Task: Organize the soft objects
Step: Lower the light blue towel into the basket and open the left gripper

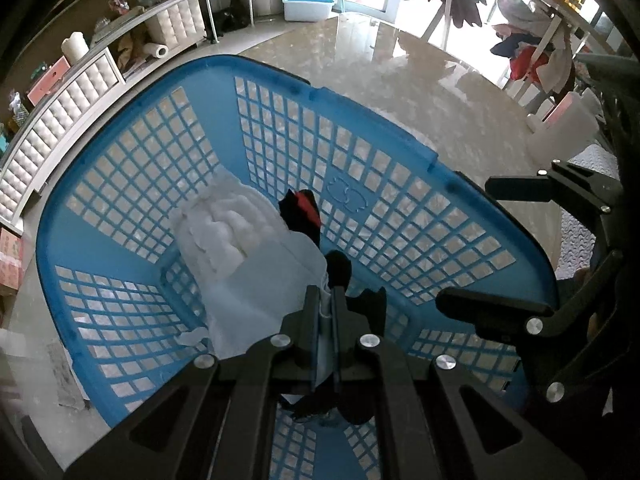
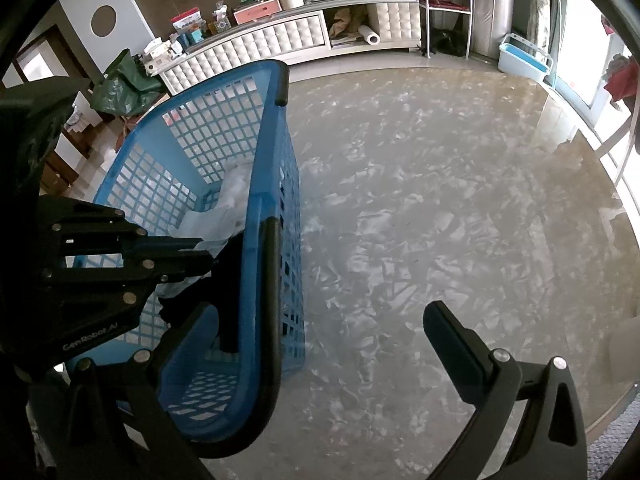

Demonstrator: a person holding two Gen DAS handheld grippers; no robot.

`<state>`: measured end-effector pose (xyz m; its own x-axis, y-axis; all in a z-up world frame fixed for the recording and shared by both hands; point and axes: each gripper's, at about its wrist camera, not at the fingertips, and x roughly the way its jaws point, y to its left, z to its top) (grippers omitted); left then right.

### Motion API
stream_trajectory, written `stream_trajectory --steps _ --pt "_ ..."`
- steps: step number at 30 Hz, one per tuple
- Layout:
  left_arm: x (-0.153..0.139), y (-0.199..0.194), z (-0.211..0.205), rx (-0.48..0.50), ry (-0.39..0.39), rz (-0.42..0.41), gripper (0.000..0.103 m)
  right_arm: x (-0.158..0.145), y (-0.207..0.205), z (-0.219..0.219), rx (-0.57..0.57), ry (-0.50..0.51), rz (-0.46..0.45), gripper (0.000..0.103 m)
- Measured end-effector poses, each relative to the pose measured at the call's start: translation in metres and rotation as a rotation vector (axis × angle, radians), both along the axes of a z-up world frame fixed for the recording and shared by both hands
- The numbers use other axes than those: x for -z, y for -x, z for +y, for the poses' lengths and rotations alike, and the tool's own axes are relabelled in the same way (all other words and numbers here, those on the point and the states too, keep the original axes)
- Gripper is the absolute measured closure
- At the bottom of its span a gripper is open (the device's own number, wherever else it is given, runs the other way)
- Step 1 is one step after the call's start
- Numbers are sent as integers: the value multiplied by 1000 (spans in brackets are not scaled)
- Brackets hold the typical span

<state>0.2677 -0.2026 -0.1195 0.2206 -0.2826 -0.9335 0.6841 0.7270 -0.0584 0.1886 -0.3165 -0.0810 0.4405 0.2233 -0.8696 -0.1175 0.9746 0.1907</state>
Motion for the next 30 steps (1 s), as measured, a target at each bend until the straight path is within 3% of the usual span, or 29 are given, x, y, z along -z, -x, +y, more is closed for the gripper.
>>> stream_trajectory --steps 4,6,8,14,18,25,30 --pt "1 -2 2 -8 -1 10 97 0 0 -1 1 -7 0 0" --pt "-1 -1 3 -10 5 -1 90 -1 0 -1 1 -11 -3 0" --pt "-2 0 5 -10 5 -14 72 -2 1 -1 -1 -9 -6 0" --pt "-10 2 9 -34 38 -39 48 -5 4 1 -7 -15 -9 0" --pt "-20 9 13 -52 47 -77 25 -10 9 0 3 -25 -21 0" --pt "-54 31 29 -105 32 -196 21 -25 20 5 5 -34 -69 0" --pt "-70 48 43 -128 16 -227 21 -40 30 17 -19 -35 -106 0"
